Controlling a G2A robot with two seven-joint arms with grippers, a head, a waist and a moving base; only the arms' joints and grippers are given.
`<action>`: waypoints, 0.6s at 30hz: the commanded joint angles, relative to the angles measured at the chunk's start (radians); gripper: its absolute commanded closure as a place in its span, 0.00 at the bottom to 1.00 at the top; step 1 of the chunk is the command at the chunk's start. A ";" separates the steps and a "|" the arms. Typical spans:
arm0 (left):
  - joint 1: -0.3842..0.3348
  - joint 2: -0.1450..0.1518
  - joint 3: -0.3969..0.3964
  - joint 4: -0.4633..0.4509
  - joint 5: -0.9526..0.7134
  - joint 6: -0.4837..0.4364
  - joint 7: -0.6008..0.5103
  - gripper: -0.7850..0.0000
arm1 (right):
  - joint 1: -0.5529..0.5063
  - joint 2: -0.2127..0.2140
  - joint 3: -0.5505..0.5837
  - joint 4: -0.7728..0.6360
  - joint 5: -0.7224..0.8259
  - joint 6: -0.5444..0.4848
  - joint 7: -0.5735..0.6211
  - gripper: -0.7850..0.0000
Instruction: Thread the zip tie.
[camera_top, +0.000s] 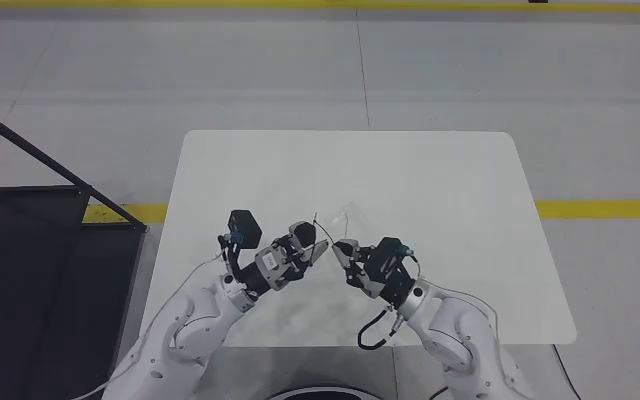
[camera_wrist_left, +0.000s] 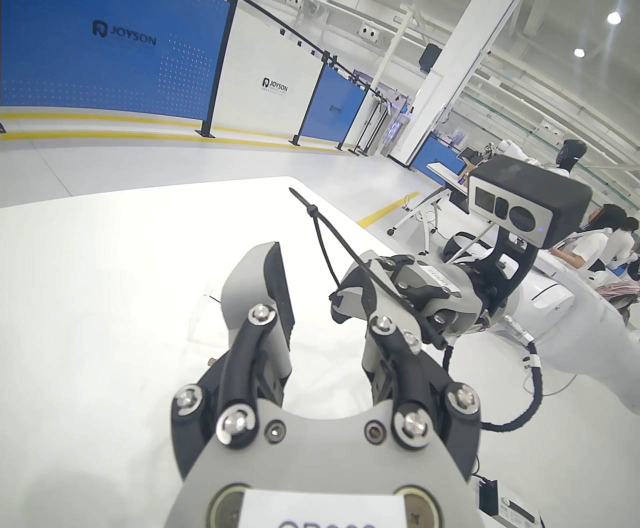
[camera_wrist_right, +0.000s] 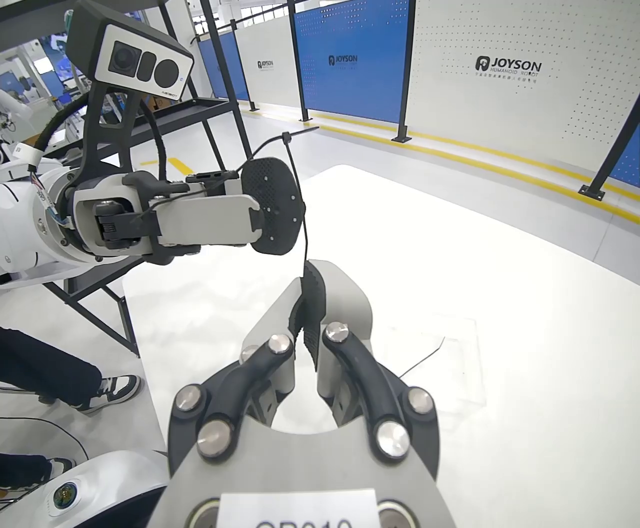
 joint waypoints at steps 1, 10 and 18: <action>0.004 0.001 -0.007 0.004 -0.021 -0.012 -0.007 0.51 | 0.000 0.001 0.005 0.003 0.009 -0.004 -0.002 1.00; 0.014 0.020 -0.100 0.068 -0.279 -0.158 -0.137 0.44 | 0.033 0.017 0.056 0.081 0.158 -0.170 0.012 1.00; -0.028 0.037 -0.111 0.133 -0.670 -0.254 -0.348 0.27 | 0.109 0.034 0.064 0.198 0.325 -0.387 0.086 1.00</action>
